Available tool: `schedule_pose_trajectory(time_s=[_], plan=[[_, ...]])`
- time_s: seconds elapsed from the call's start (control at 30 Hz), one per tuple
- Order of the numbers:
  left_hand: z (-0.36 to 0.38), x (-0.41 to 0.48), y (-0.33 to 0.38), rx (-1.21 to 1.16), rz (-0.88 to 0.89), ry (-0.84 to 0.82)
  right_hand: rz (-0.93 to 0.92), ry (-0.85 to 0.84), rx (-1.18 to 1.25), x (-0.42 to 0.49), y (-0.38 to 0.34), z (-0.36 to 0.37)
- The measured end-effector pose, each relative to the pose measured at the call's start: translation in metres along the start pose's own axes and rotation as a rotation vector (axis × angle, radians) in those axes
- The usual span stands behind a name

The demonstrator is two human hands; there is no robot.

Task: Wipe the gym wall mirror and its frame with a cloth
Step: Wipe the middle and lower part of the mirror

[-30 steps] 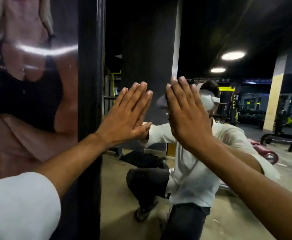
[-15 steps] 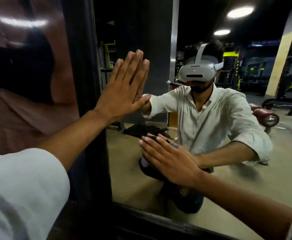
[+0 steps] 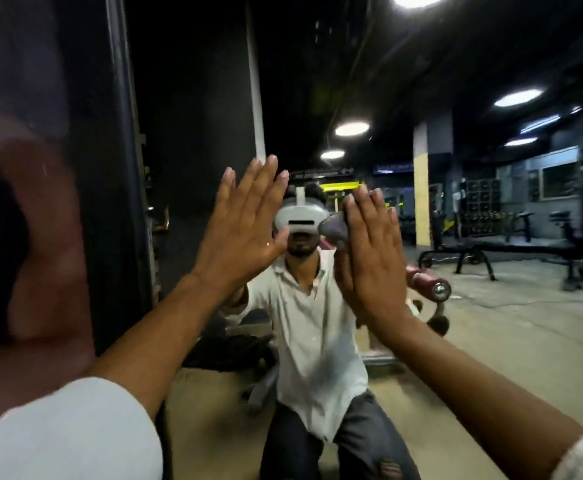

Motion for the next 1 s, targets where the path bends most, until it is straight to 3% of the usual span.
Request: schedule_pose_trajectory(time_s=[0.23,0.3,0.4,0.47,0.53,0.63,0.73,0.8,0.9,0.93,1.0], plan=[[0.014,-0.004,-0.003,-0.102,-0.021,0.065,-0.276,-0.181,-0.082,0.03,-0.003,0.002],[0.014,-0.004,-0.002,-0.113,-0.024,0.068,-0.142,-0.082,-0.107,0.052,0.02,-0.011],[0.014,-0.006,-0.003,-0.121,-0.024,0.085,0.234,0.156,-0.092,0.089,0.042,-0.027],[0.016,-0.006,-0.002,-0.123,-0.022,0.084,0.327,0.207,-0.085,0.108,0.028,-0.018],[0.017,-0.005,-0.001,-0.123,-0.02,0.082,0.223,0.183,-0.074,0.117,0.001,0.0],[0.017,-0.004,-0.002,-0.102,-0.017,0.097,-0.129,-0.006,-0.092,0.109,-0.024,0.019],[0.017,-0.004,-0.004,-0.088,-0.018,0.095,-0.347,-0.143,-0.15,0.114,0.002,-0.001],[0.018,-0.004,-0.001,-0.095,-0.025,0.095,-0.192,-0.041,-0.134,0.125,0.035,-0.022],[0.017,-0.004,-0.002,-0.076,-0.031,0.104,0.228,0.187,-0.088,0.124,0.065,-0.044],[0.016,-0.004,-0.001,-0.066,-0.025,0.104,0.265,0.208,-0.075,0.114,0.059,-0.041],[0.015,-0.006,0.005,-0.059,0.023,0.097,0.153,0.142,-0.034,0.073,0.037,-0.026]])
Point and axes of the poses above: each hand's wrist, its own x-axis towards the middle knuckle, its own z-axis out of the palm, y = z × x, the point moved 1 cm from there along x, towards the middle knuckle, and after that the axes turned 1 degree about x, right-handed, at the moved point
